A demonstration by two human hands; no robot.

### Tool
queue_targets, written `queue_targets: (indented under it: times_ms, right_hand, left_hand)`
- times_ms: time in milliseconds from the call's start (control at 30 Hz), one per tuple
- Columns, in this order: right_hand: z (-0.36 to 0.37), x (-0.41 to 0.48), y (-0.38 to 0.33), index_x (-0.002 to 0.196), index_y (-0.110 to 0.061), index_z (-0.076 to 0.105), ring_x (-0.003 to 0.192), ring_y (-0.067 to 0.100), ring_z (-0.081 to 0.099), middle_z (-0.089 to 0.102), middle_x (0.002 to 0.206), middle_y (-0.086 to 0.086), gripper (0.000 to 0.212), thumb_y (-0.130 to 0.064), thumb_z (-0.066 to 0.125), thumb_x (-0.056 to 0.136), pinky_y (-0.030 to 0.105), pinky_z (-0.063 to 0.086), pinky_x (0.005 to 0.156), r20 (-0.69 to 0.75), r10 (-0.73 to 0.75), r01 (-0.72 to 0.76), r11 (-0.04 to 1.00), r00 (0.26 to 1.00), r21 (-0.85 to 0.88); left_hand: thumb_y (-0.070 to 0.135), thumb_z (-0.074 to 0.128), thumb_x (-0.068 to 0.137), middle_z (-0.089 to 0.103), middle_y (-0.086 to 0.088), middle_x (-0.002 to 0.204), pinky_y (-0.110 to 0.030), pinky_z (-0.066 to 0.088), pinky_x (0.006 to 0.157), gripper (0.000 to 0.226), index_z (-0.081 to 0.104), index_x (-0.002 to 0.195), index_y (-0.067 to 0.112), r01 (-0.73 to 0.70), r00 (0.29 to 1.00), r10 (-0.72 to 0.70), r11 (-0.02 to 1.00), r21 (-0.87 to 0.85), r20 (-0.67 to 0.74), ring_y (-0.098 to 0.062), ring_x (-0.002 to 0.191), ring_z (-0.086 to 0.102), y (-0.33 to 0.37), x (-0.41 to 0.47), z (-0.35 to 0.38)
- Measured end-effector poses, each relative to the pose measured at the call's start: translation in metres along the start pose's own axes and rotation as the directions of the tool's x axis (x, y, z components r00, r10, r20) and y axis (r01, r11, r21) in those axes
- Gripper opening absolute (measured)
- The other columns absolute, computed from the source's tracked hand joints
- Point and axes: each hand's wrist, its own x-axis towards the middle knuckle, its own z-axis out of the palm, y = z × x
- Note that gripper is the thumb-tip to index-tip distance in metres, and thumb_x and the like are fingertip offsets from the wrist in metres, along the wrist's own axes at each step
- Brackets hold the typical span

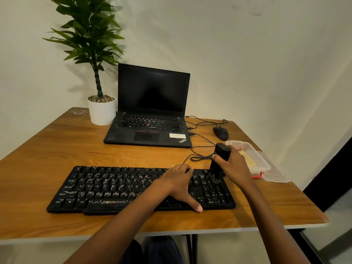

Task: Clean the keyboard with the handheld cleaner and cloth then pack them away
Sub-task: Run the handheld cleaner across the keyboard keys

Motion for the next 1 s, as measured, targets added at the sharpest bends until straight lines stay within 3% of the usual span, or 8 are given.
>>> queue_targets:
  times_ms: [100, 267, 367, 500, 633, 800, 933, 1000]
  right_hand:
    - [-0.001, 0.000, 0.000, 0.110, -0.013, 0.050, 0.082, 0.010, 0.057, 0.058, 0.099, 0.004, 0.029, -0.028, 0.058, 0.087, 0.021, 0.050, 0.057, 0.111, 0.022, -0.022, 1.000, 0.994, -0.003]
    - [0.003, -0.004, -0.001, 0.109, -0.019, 0.050, 0.095, 0.019, 0.057, 0.058, 0.104, 0.003, 0.028, -0.032, 0.058, 0.086, 0.040, 0.054, 0.079, 0.003, -0.007, 0.007, 1.000, 1.000, 0.003]
    - [0.004, -0.007, -0.004, 0.097, -0.022, 0.048, 0.094, 0.019, 0.056, 0.057, 0.101, 0.004, 0.017, -0.029, 0.059, 0.085, 0.037, 0.053, 0.076, 0.095, -0.006, 0.008, 1.000, 0.995, -0.016]
    - [0.005, -0.006, -0.004, 0.109, -0.017, 0.051, 0.096, 0.020, 0.058, 0.059, 0.104, 0.004, 0.030, -0.033, 0.059, 0.085, 0.041, 0.053, 0.079, -0.036, -0.022, 0.021, 1.000, 0.999, -0.005]
    - [0.003, -0.006, -0.006, 0.091, -0.022, 0.052, 0.092, 0.017, 0.055, 0.058, 0.101, 0.005, 0.012, -0.030, 0.059, 0.085, 0.035, 0.052, 0.077, 0.120, 0.004, -0.001, 1.000, 0.993, -0.026]
    - [0.007, -0.006, -0.003, 0.107, -0.018, 0.051, 0.095, 0.018, 0.058, 0.059, 0.102, 0.002, 0.027, -0.033, 0.058, 0.086, 0.040, 0.053, 0.080, -0.037, -0.029, 0.030, 0.999, 0.999, 0.023]
    - [0.002, -0.006, -0.004, 0.102, -0.018, 0.050, 0.088, 0.015, 0.056, 0.057, 0.093, 0.000, 0.021, -0.027, 0.059, 0.086, 0.022, 0.047, 0.061, 0.080, -0.010, 0.008, 1.000, 0.997, 0.029]
    - [-0.002, -0.005, -0.002, 0.107, -0.013, 0.052, 0.088, 0.016, 0.057, 0.058, 0.094, 0.001, 0.024, -0.025, 0.059, 0.087, 0.018, 0.043, 0.058, 0.016, -0.008, 0.006, 0.994, 1.000, 0.106]
  left_hand:
    - [0.069, 0.066, 0.067, 0.009, -0.004, 0.155, -0.037, 0.013, 0.115, 0.117, 0.010, 0.149, 0.007, 0.001, 1.000, -0.001, 1.000, 0.004, -0.002, -0.025, 0.141, 0.010, 0.000, 0.000, 0.000]
    - [0.069, 0.066, 0.066, 0.009, -0.004, 0.155, -0.038, 0.013, 0.115, 0.117, 0.010, 0.149, 0.008, 0.004, 1.000, -0.004, 1.000, 0.008, 0.004, -0.025, 0.141, 0.010, 0.001, 0.000, 0.000]
    - [0.069, 0.066, 0.066, 0.009, -0.005, 0.155, -0.038, 0.014, 0.115, 0.117, 0.010, 0.149, 0.008, 0.008, 1.000, -0.008, 1.000, 0.005, 0.002, -0.025, 0.141, 0.011, 0.001, 0.000, -0.001]
    - [0.069, 0.066, 0.066, 0.008, -0.004, 0.155, -0.038, 0.013, 0.115, 0.118, 0.009, 0.149, 0.008, 0.009, 1.000, -0.009, 1.000, 0.005, 0.007, -0.025, 0.141, 0.009, 0.001, 0.001, 0.000]
    - [0.069, 0.066, 0.066, 0.008, -0.004, 0.155, -0.039, 0.014, 0.115, 0.118, 0.009, 0.149, 0.008, 0.015, 1.000, -0.015, 1.000, -0.001, 0.012, -0.026, 0.141, 0.009, 0.001, 0.001, 0.000]
    - [0.069, 0.066, 0.066, 0.009, -0.004, 0.155, -0.038, 0.014, 0.115, 0.117, 0.010, 0.149, 0.008, 0.007, 1.000, -0.007, 1.000, 0.001, 0.005, -0.025, 0.141, 0.010, 0.000, 0.001, 0.000]
    - [0.069, 0.066, 0.067, 0.010, -0.004, 0.155, -0.038, 0.015, 0.115, 0.117, 0.010, 0.149, 0.007, 0.006, 1.000, -0.006, 1.000, -0.002, 0.001, -0.025, 0.141, 0.011, 0.001, 0.000, -0.001]
    - [0.069, 0.066, 0.067, 0.009, -0.004, 0.155, -0.038, 0.014, 0.115, 0.117, 0.009, 0.149, 0.008, 0.006, 1.000, -0.006, 1.000, 0.000, 0.005, -0.025, 0.141, 0.010, 0.001, 0.000, 0.000]
